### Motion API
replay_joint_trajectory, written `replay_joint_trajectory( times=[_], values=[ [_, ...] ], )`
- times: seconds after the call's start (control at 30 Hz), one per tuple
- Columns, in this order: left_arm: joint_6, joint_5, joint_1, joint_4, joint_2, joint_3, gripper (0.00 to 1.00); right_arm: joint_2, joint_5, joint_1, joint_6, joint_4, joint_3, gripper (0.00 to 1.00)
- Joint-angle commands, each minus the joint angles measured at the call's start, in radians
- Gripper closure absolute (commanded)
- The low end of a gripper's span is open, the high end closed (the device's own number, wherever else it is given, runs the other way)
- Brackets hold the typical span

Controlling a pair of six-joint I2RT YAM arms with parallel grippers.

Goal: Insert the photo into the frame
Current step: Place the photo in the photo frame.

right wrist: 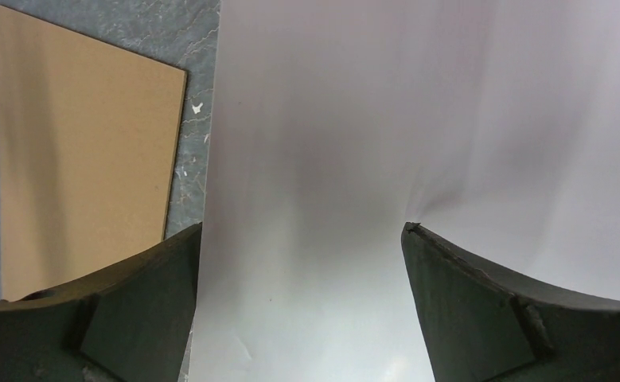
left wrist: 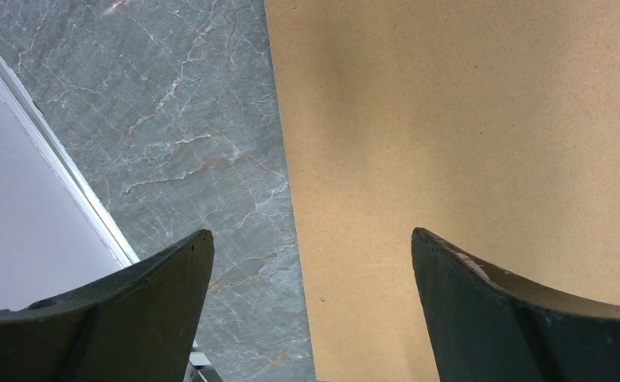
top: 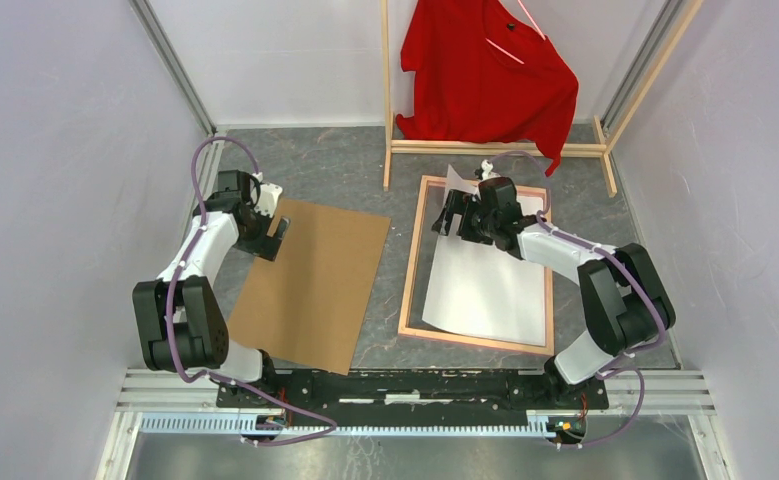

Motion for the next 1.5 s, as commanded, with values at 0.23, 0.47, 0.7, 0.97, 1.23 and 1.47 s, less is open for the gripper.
replay_joint_trajectory(
  times=[0.23,0.47,0.7,0.97,1.23,1.47],
  values=[
    [0.045,0.006,0.003,0.005,-0.027,-0.008,0.0,-0.061,-0.045,-0.005,0.0,0.022,0.023,0.02],
    [0.047,0.001,0.004,0.005,-0.03,-0.012,0.0,-0.062,-0.046,-0.005,0.005,0.02,0.02,0.02],
    [0.04,-0.018,0.005,0.006,-0.017,0.013,0.0,-0.113,-0.026,0.04,0.006,0.041,-0.002,0.04],
    [0.021,-0.196,0.073,0.074,0.057,0.096,0.04,-0.044,0.097,0.33,0.055,-0.126,0.182,0.03],
    [0.022,-0.334,0.095,0.189,0.121,0.037,0.14,0.071,0.161,0.526,0.2,-0.094,0.21,0.03],
    [0.008,-0.262,0.095,0.217,0.173,-0.045,0.3,0.154,0.152,0.583,0.279,-0.053,0.197,0.03]
  ],
)
